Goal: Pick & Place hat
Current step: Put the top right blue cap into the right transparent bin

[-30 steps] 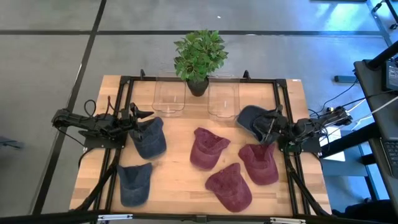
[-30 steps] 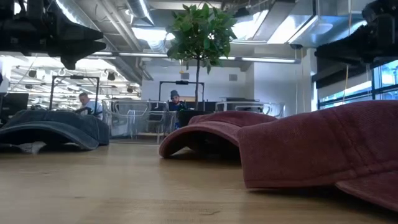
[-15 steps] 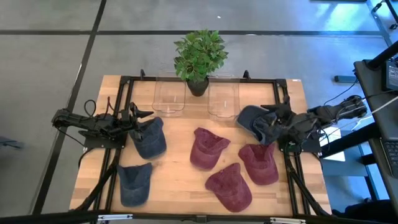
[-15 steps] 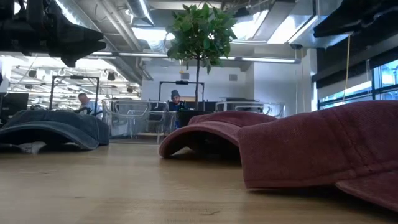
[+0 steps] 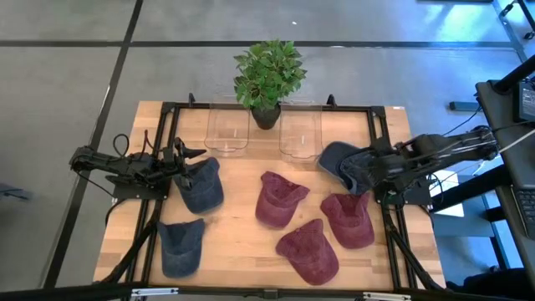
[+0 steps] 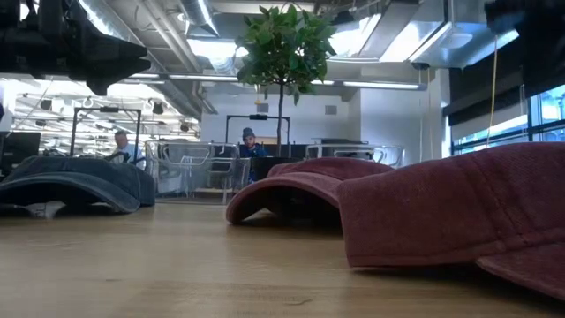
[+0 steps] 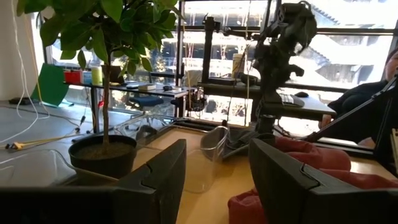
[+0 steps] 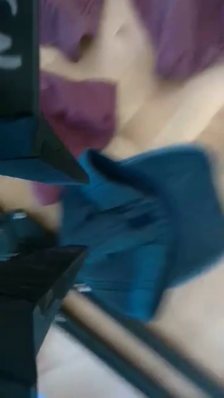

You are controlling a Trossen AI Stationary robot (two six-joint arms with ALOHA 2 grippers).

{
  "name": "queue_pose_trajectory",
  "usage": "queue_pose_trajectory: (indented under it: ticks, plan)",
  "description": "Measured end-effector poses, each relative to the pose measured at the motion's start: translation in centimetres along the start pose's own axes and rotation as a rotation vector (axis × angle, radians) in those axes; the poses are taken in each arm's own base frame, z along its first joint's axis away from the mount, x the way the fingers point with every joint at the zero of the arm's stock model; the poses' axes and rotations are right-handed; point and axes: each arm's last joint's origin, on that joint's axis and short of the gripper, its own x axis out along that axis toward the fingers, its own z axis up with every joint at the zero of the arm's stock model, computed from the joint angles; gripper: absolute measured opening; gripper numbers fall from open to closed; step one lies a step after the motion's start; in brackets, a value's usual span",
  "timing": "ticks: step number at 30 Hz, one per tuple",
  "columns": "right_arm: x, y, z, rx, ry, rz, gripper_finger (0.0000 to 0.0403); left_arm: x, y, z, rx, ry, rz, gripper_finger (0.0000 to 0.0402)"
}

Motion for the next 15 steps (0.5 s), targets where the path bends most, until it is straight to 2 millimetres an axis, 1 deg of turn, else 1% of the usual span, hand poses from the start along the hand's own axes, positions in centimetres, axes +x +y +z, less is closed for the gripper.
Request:
queue_pose_trajectory:
  ticks: [3, 7, 11, 15]
  plan:
    - [1.6, 0.2, -0.2, -0.001, 0.117, -0.036, 0.0170, 0.0, 0.0, 0.0, 0.000, 0.000, 0.001, 0.0171]
    - [3.8, 0.5, -0.1, 0.010, 0.181, -0.121, 0.0170, 0.0, 0.0, 0.0, 0.000, 0.000, 0.003, 0.0171]
    - [5.2, 0.9, 0.2, -0.015, 0.235, -0.171, 0.0170, 0.0, 0.0, 0.0, 0.000, 0.000, 0.003, 0.0171]
    - [6.1, 1.3, 1.1, -0.050, 0.265, -0.187, 0.0172, 0.0, 0.0, 0.0, 0.000, 0.000, 0.003, 0.0171]
